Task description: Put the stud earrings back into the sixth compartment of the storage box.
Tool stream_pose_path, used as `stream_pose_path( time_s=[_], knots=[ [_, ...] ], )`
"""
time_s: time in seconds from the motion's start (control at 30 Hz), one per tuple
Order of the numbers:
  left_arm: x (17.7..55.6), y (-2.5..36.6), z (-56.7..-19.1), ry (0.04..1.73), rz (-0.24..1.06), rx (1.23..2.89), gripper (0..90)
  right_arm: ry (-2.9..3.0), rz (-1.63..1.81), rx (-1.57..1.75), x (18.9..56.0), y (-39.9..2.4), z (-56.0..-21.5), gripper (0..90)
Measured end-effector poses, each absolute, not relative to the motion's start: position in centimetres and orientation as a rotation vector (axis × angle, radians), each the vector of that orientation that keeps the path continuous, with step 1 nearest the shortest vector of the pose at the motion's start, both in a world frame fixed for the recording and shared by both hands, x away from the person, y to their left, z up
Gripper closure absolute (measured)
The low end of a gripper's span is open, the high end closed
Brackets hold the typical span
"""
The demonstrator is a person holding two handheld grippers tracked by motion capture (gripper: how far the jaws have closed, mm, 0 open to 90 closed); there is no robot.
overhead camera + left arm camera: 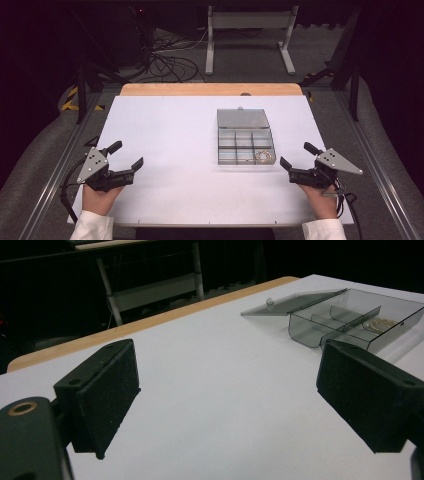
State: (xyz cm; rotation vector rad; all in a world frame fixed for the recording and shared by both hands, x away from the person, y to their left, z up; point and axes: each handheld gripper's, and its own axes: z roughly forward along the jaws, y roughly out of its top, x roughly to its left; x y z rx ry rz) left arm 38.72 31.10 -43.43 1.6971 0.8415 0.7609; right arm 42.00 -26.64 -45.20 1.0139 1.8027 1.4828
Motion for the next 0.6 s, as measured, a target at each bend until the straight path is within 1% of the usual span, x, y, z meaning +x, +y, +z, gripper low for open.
stream_pose_path(
  time_s=[0.43,0.6],
  knots=[
    [38.64,31.09,-43.42,0.846,0.758,1.698,10.5,1.796,1.481,1.016,42.01,-26.63,-45.17,0.0],
    [38.78,31.07,-43.6,0.857,0.744,1.71,10.3,1.823,1.432,1.054,42.38,-26.55,-45.47,0.0]
  ],
)
